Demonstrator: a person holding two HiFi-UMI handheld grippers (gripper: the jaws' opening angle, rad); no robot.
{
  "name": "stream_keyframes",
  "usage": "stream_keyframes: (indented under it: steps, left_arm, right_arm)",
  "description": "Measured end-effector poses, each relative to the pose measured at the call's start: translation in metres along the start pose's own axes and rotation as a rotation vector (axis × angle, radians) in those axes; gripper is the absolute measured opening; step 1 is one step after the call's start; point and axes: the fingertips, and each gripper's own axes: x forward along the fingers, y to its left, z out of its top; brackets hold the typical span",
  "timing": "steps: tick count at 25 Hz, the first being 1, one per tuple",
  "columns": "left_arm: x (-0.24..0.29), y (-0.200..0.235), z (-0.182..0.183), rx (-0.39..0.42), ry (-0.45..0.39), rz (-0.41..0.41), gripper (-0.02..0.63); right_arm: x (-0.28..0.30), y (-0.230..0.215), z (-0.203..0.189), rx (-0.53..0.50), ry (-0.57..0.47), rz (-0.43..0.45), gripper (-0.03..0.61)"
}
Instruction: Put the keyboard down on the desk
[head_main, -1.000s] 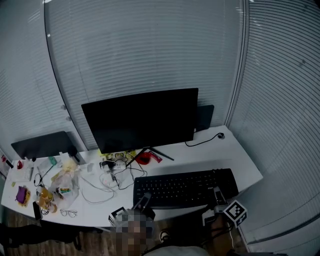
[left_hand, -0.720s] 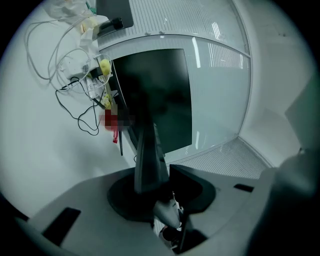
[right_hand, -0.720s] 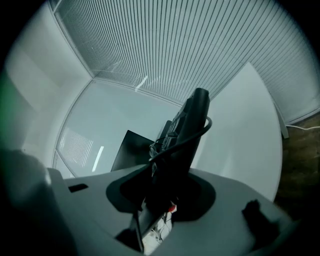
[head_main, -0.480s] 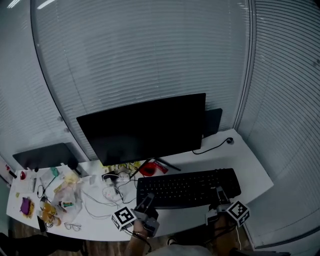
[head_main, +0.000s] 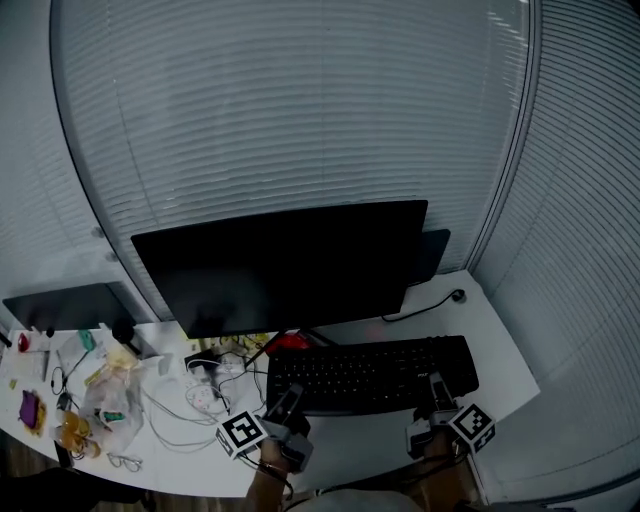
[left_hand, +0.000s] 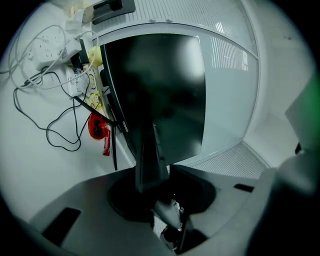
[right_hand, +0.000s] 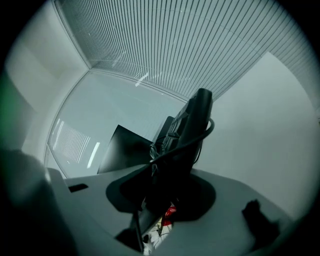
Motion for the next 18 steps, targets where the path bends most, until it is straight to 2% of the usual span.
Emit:
stream_keyframes:
  steps: [7, 18]
  left_arm:
    - [-0.001, 0.024, -0.013, -0.06, -0.009, 0.047, 0.12]
    - [-0.006, 0.028, -0.03, -0.071, -0.125, 0.114, 0.12]
  right_arm:
    - [0.005, -0.015, -0.003, -0.015, 0.051, -0.052, 0.13]
    - [0.028, -0.033, 0.002, -0.007, 0.186, -0.022, 0.13]
